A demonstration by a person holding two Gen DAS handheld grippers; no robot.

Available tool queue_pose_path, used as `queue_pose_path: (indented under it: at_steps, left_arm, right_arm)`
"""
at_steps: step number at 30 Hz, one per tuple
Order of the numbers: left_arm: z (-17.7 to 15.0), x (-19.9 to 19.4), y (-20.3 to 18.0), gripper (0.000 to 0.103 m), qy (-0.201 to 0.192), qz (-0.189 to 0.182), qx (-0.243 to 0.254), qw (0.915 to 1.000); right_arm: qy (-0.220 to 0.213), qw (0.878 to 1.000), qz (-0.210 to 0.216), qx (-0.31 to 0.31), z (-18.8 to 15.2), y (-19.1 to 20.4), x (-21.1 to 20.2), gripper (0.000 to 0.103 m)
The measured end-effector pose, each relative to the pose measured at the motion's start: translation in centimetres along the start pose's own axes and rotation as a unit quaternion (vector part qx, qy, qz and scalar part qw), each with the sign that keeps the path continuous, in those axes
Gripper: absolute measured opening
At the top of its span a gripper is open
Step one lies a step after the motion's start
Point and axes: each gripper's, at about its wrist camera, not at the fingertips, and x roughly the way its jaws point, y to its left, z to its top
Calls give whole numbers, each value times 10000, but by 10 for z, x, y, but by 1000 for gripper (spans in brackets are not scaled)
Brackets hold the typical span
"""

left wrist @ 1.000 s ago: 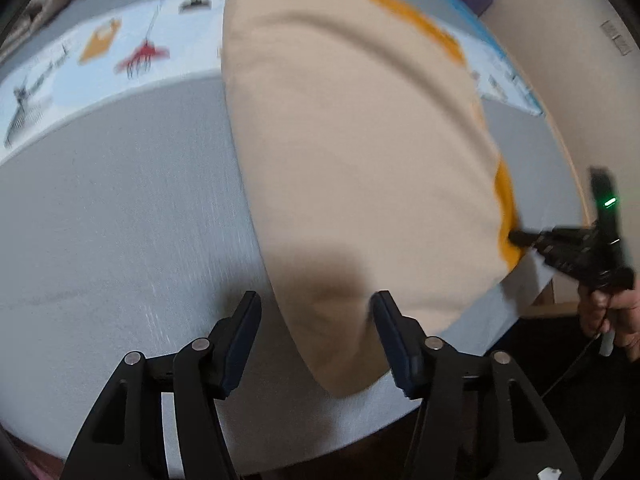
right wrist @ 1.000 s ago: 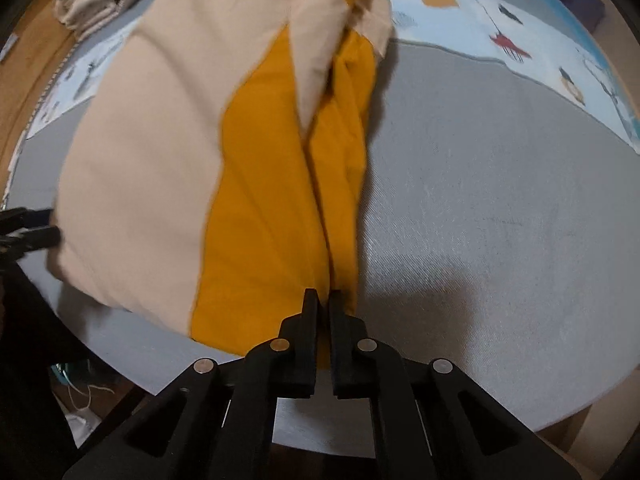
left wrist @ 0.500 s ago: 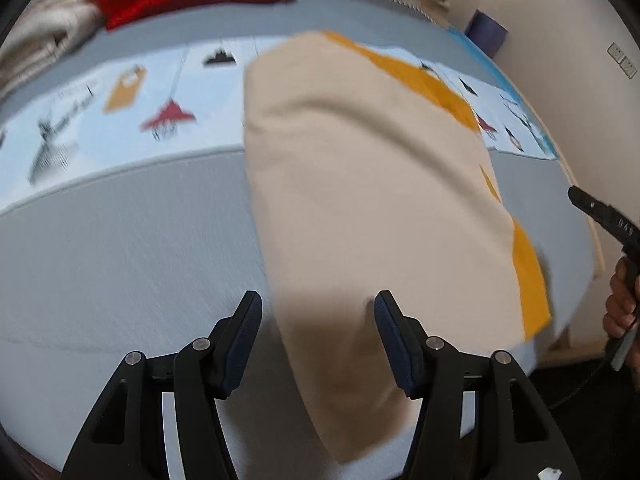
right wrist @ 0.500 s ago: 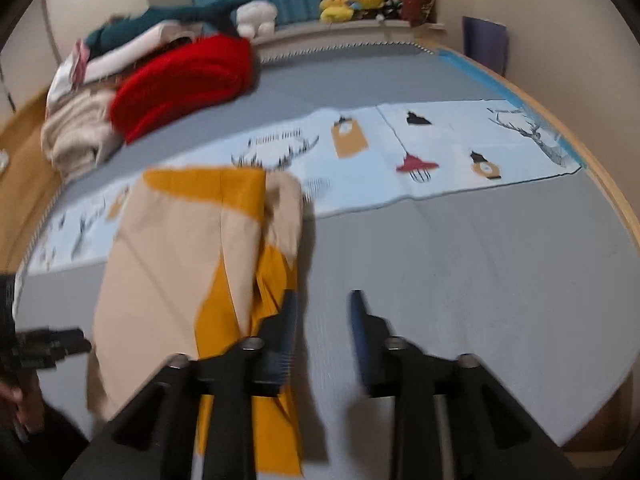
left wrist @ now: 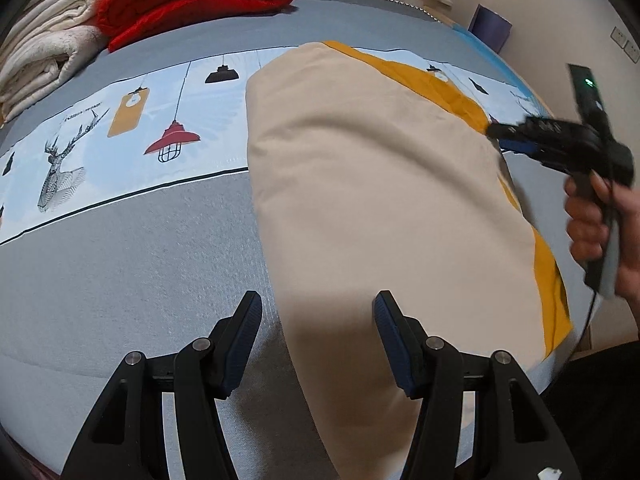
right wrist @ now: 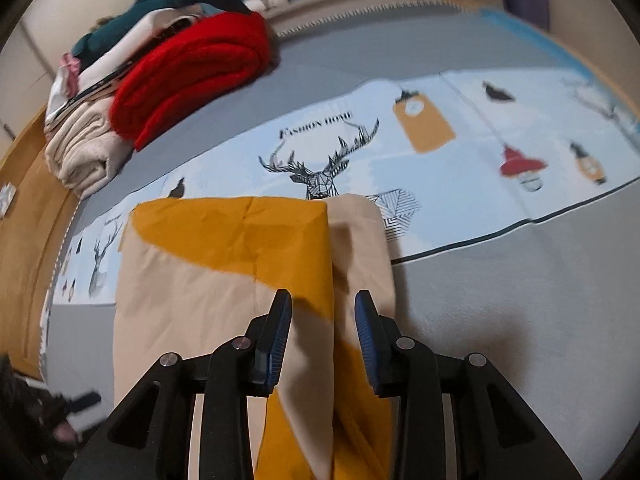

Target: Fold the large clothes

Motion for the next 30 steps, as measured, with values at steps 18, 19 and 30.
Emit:
queue_pose_path:
  at_steps: [18,19,30]
  left_arm:
    - [-4,11,8,54,311,-206,-155,9992]
    - [-5,8,10,54,269,-218,-180,9992]
    - [-35,0,-2,56,294,-91,15,9995]
  right_arm:
    - [-142,9980,-470,409,28,-13,50,3]
    - [-159,9979,-532,339,29,-9,46,5]
    - [1049,9838,-266,-1427,-77,34,-17,19]
